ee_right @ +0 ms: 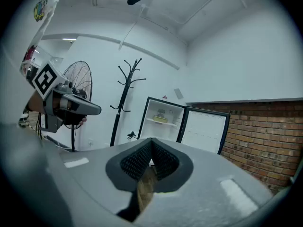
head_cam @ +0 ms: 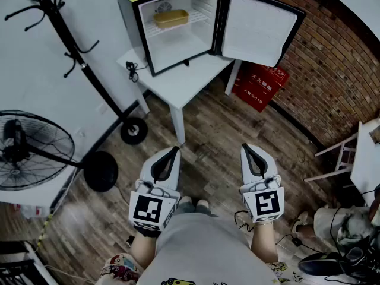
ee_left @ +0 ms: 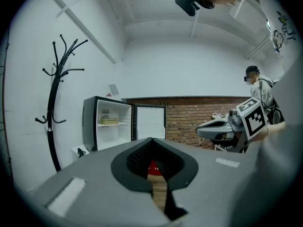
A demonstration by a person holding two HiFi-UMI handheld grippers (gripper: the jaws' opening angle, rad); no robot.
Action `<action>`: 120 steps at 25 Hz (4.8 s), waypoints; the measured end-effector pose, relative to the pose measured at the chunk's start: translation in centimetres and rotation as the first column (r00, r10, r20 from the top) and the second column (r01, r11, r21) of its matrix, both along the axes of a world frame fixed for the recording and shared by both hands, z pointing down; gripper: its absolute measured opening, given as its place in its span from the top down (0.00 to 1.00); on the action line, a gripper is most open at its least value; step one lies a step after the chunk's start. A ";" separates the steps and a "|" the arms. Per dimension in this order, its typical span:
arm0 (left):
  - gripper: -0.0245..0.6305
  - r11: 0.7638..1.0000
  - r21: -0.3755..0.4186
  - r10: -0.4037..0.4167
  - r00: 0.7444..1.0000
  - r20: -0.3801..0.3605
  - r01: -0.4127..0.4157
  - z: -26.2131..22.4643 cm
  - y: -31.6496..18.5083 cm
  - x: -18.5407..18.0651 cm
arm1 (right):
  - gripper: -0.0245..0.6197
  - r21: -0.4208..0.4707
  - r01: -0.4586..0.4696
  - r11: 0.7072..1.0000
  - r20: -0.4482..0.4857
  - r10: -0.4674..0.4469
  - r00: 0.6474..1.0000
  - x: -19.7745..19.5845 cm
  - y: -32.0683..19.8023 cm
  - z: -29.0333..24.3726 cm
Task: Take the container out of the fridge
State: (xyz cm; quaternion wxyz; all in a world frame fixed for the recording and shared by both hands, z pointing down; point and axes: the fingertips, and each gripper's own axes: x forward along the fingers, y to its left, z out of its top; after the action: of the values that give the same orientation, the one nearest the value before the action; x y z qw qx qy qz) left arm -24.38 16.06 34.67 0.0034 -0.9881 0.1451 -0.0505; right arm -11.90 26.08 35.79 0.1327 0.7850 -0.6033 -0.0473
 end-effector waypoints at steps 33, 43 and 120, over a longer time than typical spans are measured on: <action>0.77 0.999 -0.004 -0.050 0.999 0.019 0.050 1.9 -3.9 7.1 | 0.70 0.032 0.062 0.998 0.144 -0.066 0.987 7.7 -2.6 2.1; 0.75 1.000 0.017 -0.025 1.000 -0.015 0.025 1.1 -12.7 12.9 | 0.66 0.048 0.048 0.998 0.126 -0.054 0.991 13.3 -11.1 1.4; 0.70 0.732 -0.003 -0.680 0.731 -0.056 0.681 -0.1 -35.0 23.5 | 0.55 -0.040 0.781 0.623 -0.093 -0.781 0.618 25.2 -47.2 -2.1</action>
State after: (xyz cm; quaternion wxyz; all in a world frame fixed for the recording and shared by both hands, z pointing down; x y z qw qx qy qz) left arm -0.90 -18.97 34.56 -0.0105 -0.8675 0.4969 -0.0206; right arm 13.33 -21.10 33.73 0.1277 0.4420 -0.8766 -0.1410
